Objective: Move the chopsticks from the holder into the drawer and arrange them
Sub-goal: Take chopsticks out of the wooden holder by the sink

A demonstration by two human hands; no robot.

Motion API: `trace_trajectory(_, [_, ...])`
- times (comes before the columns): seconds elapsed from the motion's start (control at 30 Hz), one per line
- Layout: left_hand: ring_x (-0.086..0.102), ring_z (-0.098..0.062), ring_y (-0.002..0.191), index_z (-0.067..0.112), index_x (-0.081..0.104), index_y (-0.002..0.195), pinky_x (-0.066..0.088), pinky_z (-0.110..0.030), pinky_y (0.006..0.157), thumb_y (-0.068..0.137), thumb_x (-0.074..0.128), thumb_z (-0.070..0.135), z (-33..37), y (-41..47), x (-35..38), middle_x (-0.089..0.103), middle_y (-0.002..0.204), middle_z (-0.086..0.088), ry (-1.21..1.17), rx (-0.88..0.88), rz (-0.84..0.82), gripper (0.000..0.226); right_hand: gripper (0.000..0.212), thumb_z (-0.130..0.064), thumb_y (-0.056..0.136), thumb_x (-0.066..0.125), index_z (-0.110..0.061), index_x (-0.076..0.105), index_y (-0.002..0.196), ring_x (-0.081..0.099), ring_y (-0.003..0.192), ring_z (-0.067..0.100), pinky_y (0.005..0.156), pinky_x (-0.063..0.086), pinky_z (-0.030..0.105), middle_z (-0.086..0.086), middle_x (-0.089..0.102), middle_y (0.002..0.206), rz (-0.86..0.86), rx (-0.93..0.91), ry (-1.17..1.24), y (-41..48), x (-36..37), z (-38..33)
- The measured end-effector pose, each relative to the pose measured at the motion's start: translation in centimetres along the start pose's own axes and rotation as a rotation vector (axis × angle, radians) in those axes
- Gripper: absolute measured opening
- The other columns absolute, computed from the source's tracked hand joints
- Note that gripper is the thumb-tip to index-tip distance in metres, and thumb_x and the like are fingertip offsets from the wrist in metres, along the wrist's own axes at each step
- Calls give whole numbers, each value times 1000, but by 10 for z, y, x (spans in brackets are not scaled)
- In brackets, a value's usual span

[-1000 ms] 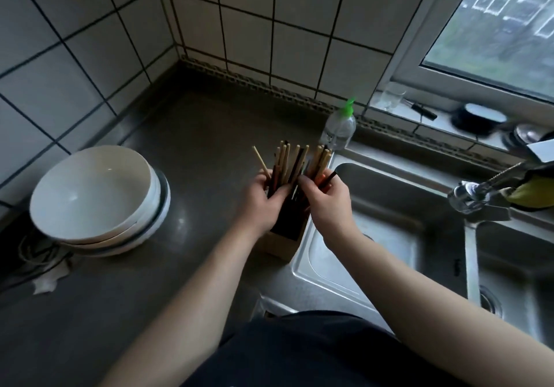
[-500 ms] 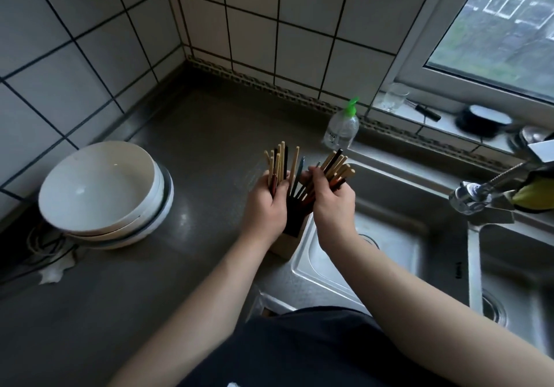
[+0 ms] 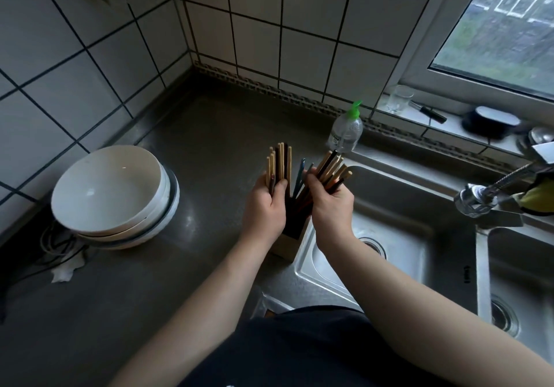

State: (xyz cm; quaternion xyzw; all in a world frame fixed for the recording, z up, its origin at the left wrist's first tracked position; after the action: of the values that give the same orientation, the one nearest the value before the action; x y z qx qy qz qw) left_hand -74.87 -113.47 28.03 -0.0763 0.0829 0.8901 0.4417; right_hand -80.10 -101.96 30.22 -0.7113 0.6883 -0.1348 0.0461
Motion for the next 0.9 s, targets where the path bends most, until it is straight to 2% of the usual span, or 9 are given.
trace_trajectory(0.17, [63, 8, 72, 39, 61, 86, 43, -5, 58, 93, 56, 33, -2, 0, 0, 66, 73, 20, -22, -11, -4, 10, 14, -18, 89, 64, -28, 70, 83, 61, 66, 7, 66, 51, 25, -8, 67, 72, -89, -2, -111, -2, -3, 4])
trace_trajectory(0.23, [63, 7, 74, 38, 61, 87, 44, -5, 60, 93, 56, 30, -3, 0, 0, 66, 75, 16, -17, -18, -6, 11, 13, -22, 90, 62, -21, 69, 80, 59, 65, 10, 64, 49, 30, -3, 64, 69, -86, -8, -114, -3, -4, 4])
trace_trajectory(0.33, [64, 4, 76, 35, 61, 91, 43, -5, 61, 94, 55, 32, -3, 0, 1, 66, 80, 13, -3, -23, -12, 8, 30, -30, 91, 60, -3, 64, 78, 58, 63, 14, 59, 46, 32, 9, 64, 70, -63, -20, -114, -8, -3, 3])
trace_trajectory(0.4, [65, 2, 78, 32, 62, 97, 43, -5, 61, 93, 51, 35, -2, -1, 2, 66, 80, 14, 8, -18, -8, 12, 35, -32, 92, 59, 3, 63, 85, 68, 71, 26, 63, 53, 42, 24, 70, 83, -42, -31, -97, -10, -2, 1])
trace_trajectory(0.43, [65, 4, 80, 31, 62, 100, 44, -5, 64, 93, 49, 35, 0, 0, 2, 66, 82, 16, 2, -18, -6, 15, 35, -32, 92, 57, 3, 64, 86, 69, 81, 35, 71, 54, 49, 27, 69, 91, -32, -37, -105, -9, -2, -1])
trace_trajectory(0.5, [63, 9, 83, 31, 62, 101, 44, -4, 68, 94, 47, 33, 4, 0, 2, 67, 83, 20, -22, -21, -6, 17, 27, -27, 95, 54, -9, 71, 83, 69, 93, 31, 83, 54, 48, 17, 73, 93, -26, -52, -108, -8, 0, -6])
trace_trajectory(0.6, [62, 8, 74, 35, 61, 89, 43, -5, 63, 94, 46, 33, 6, 0, 2, 64, 73, 24, -9, -30, -1, 16, 26, -19, 97, 50, -24, 72, 85, 69, 95, 7, 87, 52, 27, -7, 74, 94, -36, -58, -69, -8, 1, -12])
trace_trajectory(0.7, [53, 2, 53, 31, 59, 83, 37, -9, 50, 94, 44, 38, 6, -2, 1, 56, 57, 22, -15, -47, 8, 20, 21, -17, 98, 49, -21, 70, 95, 67, 100, 6, 89, 48, 24, -6, 73, 102, -24, -39, 1, -5, -4, -17])
trace_trajectory(0.9, [45, 1, 46, 32, 59, 91, 36, -12, 46, 100, 44, 32, 15, -2, -4, 47, 54, 12, -30, -39, -1, 17, 22, -11, 98, 47, -18, 68, 104, 63, 111, 14, 102, 44, 33, 0, 70, 112, -19, -67, 106, -4, -16, -35])
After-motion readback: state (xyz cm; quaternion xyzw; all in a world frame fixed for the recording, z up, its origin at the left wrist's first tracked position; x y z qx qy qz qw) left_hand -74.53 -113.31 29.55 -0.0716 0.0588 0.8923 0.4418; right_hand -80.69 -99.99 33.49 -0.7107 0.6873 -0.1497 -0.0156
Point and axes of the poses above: each hand's wrist, its own y-axis towards the middle knuckle, its own x-axis out of the palm, z = x × y, the point moved 3 cm from there along y, towards the middle knuckle
